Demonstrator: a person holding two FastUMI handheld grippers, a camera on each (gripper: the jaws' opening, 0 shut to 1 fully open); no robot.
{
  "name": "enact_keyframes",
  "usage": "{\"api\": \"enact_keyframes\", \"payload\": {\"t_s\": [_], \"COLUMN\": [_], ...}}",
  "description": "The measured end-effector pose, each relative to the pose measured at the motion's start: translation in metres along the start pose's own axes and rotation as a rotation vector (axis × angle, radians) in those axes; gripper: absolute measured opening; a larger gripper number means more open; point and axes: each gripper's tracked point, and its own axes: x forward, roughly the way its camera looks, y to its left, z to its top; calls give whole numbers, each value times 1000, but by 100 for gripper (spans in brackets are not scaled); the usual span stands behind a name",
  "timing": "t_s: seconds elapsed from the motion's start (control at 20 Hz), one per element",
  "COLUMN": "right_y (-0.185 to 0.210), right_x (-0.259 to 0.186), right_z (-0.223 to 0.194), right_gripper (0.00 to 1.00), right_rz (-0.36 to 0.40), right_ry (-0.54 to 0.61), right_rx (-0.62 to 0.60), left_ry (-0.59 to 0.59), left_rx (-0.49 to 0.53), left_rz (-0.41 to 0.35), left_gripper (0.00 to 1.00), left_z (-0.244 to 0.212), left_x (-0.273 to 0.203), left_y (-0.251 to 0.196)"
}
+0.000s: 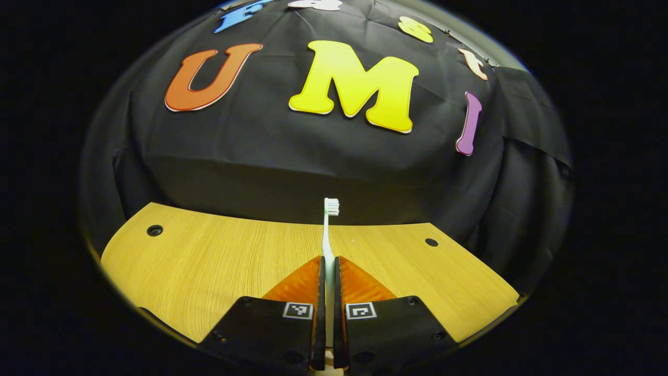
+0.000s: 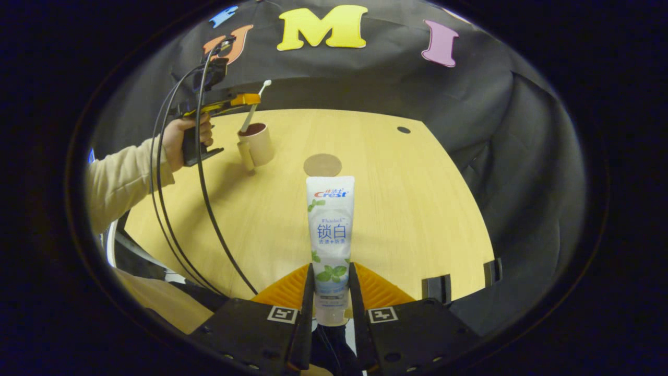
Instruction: Put the toothbrush and toothpaste on the desktop into the cup, then pick up the cup and place it on the coaster on the desktop.
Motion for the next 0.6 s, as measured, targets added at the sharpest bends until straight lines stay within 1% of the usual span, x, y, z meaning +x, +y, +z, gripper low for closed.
{"api": "enact_keyframes", "payload": {"t_s": [0.1,0.25,0.35,0.45,0.5,0.55,0.6], "right_y": [2,7,10,12,14,17,21], "right_x": [0,2,1,1,2,3,4], "right_z": [3,7,11,21,26,33,42], "right_gripper": [34,34,34,34,34,34,34], "right_rz": [4,12,17,26,32,38,48], "right_ry": [-8,-5,-11,-28,-35,-46,-63], "right_rx": [-16,-49,-70,-88,-96,-104,-110], "left_ry": [-9,-19,-21,-12,15,41,47], "left_rx": [20,41,39,21,14,8,7], "left_rz": [0,-25,-7,0,1,-4,7], "left_gripper": [10,11,11,14,16,28,24], "left_z": [2,3,5,3,-1,-5,-5], "left_x": [-3,-6,-10,-17,-21,-28,-36], "left_y": [-2,-8,-2,0,0,-1,3]}}
